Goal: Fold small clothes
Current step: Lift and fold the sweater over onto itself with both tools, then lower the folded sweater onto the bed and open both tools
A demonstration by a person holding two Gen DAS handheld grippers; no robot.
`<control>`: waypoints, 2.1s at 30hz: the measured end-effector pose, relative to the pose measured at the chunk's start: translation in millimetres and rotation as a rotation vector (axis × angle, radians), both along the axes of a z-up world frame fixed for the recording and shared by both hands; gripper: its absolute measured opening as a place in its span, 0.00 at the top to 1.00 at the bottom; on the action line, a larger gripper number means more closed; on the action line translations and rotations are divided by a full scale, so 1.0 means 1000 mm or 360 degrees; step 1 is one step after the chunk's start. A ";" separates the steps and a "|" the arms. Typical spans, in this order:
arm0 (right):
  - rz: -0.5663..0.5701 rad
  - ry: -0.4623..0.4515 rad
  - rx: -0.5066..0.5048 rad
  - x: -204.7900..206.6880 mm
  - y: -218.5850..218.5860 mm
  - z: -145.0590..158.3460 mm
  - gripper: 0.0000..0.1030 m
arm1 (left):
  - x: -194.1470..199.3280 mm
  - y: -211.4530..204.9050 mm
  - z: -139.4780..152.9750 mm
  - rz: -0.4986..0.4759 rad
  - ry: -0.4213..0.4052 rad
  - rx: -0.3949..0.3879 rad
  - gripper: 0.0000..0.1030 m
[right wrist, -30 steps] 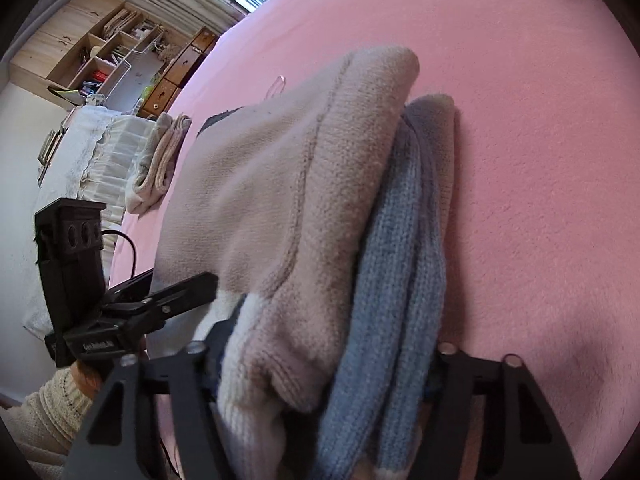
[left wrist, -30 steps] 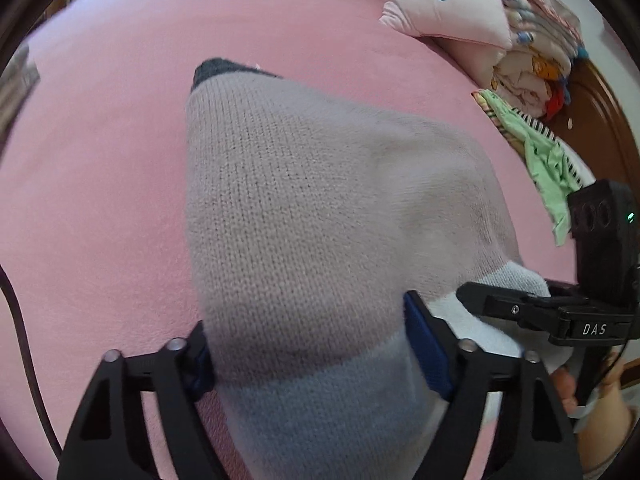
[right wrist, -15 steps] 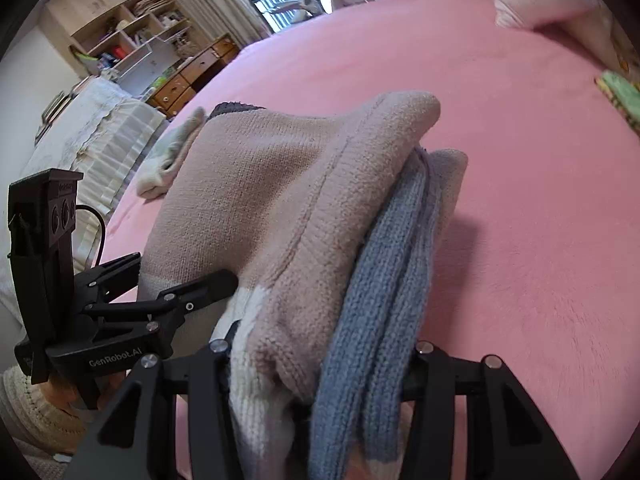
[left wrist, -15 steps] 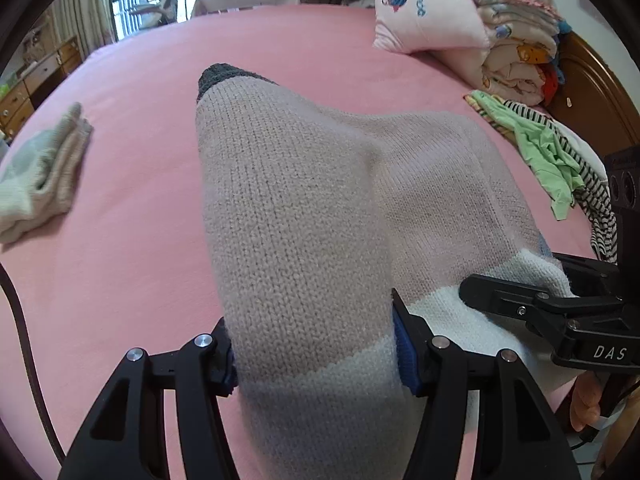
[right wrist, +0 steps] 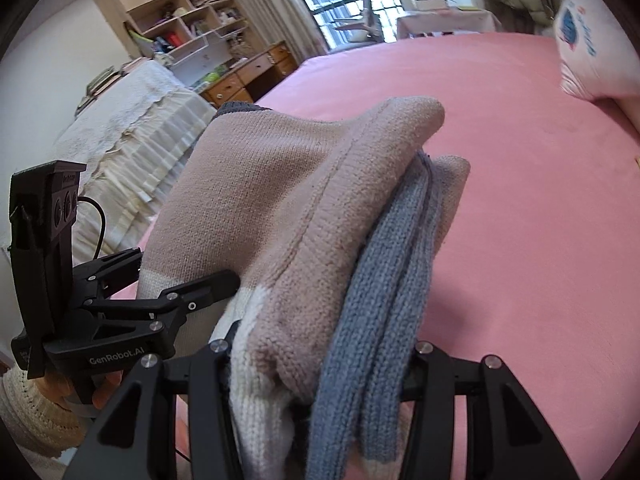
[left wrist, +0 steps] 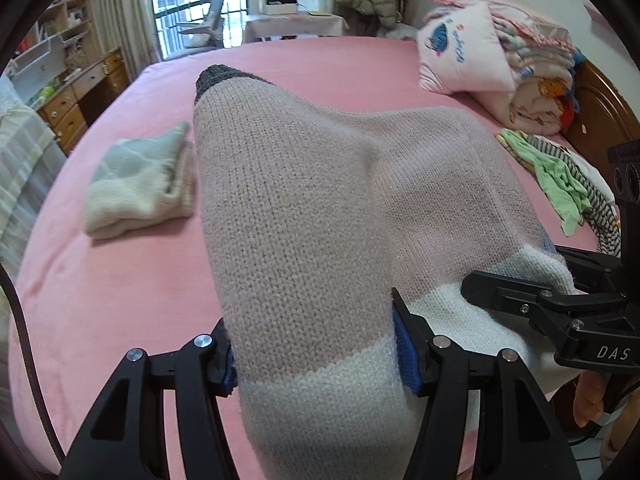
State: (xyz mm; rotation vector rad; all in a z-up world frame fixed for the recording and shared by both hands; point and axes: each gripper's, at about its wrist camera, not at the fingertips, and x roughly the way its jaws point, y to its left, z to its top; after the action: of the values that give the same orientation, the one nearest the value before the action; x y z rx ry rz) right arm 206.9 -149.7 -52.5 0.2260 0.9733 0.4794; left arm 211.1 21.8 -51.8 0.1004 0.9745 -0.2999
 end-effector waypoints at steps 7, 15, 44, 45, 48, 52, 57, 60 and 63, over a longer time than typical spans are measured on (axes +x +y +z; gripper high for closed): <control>0.0071 -0.0080 0.0024 0.057 0.098 0.037 0.53 | 0.049 0.098 0.046 0.0092 -0.0067 0.0065 0.43; -0.0026 -0.0123 0.0125 0.181 0.194 0.054 0.53 | 0.183 0.206 0.072 0.0184 -0.0150 0.0159 0.43; -0.0138 -0.0034 0.0019 0.338 0.265 -0.100 0.31 | 0.359 0.314 -0.092 0.0381 -0.0041 -0.0068 0.13; -0.0136 -0.0045 -0.0001 0.337 0.265 -0.096 0.31 | 0.357 0.317 -0.087 0.0392 -0.0064 -0.0053 0.13; -0.0149 -0.0051 -0.0004 0.336 0.259 -0.084 0.31 | 0.347 0.315 -0.065 0.0439 -0.0176 0.0008 0.13; -0.0201 -0.0121 0.0034 0.332 0.240 -0.059 0.31 | 0.336 0.318 -0.040 0.0570 -0.0280 0.0096 0.13; -0.0181 -0.0304 -0.0039 0.314 0.237 -0.023 0.41 | 0.313 0.320 -0.022 0.0708 -0.0383 0.0125 0.13; -0.0052 -0.0280 -0.0105 0.306 0.253 -0.021 0.75 | 0.301 0.317 -0.024 0.0695 -0.0382 0.0142 0.13; 0.0038 -0.0277 -0.0168 0.293 0.268 -0.027 0.86 | 0.287 0.305 -0.036 0.0671 -0.0343 0.0188 0.13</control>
State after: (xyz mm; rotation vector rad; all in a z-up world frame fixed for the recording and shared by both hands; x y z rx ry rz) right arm 500.0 118.6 -79.3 0.0764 0.8294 0.4607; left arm 498.4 326.7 -88.0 0.0318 0.7757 0.1543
